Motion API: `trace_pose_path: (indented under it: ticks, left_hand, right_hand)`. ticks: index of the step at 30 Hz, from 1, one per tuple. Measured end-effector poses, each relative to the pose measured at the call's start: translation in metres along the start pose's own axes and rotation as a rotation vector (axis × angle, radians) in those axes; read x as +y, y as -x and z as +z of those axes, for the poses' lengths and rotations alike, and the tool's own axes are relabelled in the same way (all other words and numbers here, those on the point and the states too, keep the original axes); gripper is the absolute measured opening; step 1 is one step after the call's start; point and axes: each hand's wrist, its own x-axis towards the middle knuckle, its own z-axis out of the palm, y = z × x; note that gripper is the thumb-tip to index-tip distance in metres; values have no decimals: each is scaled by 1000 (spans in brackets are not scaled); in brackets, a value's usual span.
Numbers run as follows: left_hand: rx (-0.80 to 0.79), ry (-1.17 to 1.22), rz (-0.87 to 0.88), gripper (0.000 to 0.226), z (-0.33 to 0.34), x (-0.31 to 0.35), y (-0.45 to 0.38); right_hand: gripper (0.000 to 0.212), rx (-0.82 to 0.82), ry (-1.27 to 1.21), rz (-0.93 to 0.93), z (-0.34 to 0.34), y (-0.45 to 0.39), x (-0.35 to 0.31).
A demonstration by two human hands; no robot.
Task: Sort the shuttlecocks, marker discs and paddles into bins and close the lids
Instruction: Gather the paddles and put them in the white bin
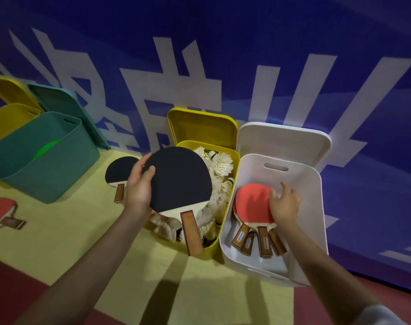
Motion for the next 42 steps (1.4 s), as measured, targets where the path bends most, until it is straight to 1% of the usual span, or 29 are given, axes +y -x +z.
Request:
trace_pose_path:
  ticks: [1,2,3,4,5,6,7,8,9,11,13,15,17,19,21,23,26,28,30,31,33,35,37,39,42]
  left_hand:
    - [-40,8,-2,30,7,3,1]
    - [-89,18,-9,30,17,5,2]
    - [-142,38,-21,30,28,6,6]
    - [-195,59,-26,30,41,6,9]
    - [-241,71,-15,30,55,4,14]
    - [-278,67,6,30,68,1,18]
    - [-306,49,25,30,82,-2,23]
    - [-324,13,42,30,95,-5,28]
    - [-342,-32,58,30,105,-7,32]
    - [-391,-158,110,33,120,-9,37]
    - [-405,-308,212,36,122,-8,36]
    - [-329,-387,318,34,110,-2,27]
    - [-260,-413,393,32,90,2,12]
    - [-216,-479,451,31,66,2,-5]
    - [-156,-595,471,30,41,-4,-22]
    - [-95,-720,413,30,17,-15,-35]
    - [-53,-872,233,36,-17,-37,-46]
    - [-96,-849,91,42,-34,-49,-44]
    - [-152,-796,7,43,-43,-59,-40]
    - [-167,-791,0,41,-46,-62,-39]
    - [-173,-771,5,38,-50,-68,-41]
    - [-167,-721,-5,35,-55,-75,-46]
    - [-133,-633,-39,31,-60,-84,-49]
    - [-84,-535,-83,30,-63,-91,-49]
    - [-70,-455,-45,30,-64,-93,-47]
  right_hand:
    - [42,3,-193,-18,-8,8,-19]
    - [37,-42,-401,-34,-18,18,-39]
    - [33,-139,-593,-41,-29,29,-58]
    - [32,-270,-756,-45,-40,39,-76]
    - [33,-399,-858,-66,-51,47,-89]
    - [37,-489,-885,-110,-60,54,-98]
    - [41,-515,-867,-160,-66,58,-104]
    - [44,-490,-845,-196,-72,60,-106]
    - [44,-427,-819,-202,-75,59,-103]
    - [42,-323,-812,-151,-80,53,-90]
    - [40,-254,-807,-74,-84,47,-71]
    - [38,-132,-762,-5,-86,44,-54]
    - [40,-3,-706,87,-85,40,-39]
    - [42,32,-636,136,-77,36,-24]
    - [43,-1,-553,159,-62,32,-14]
    - [42,-32,-509,195,-43,27,-6]
    - [41,-66,-440,234,-18,21,5]
    - [43,-96,-401,231,-5,17,12]
    - [44,-87,-351,218,2,15,14]
    - [44,-73,-302,208,5,13,15]
    - [45,-55,-120,177,9,9,18]
    - [52,-87,-23,181,13,8,23]
    - [60,-157,-59,220,19,8,30]
    - [63,-186,-91,221,25,5,38]
    - [61,-207,-23,180,25,3,42]
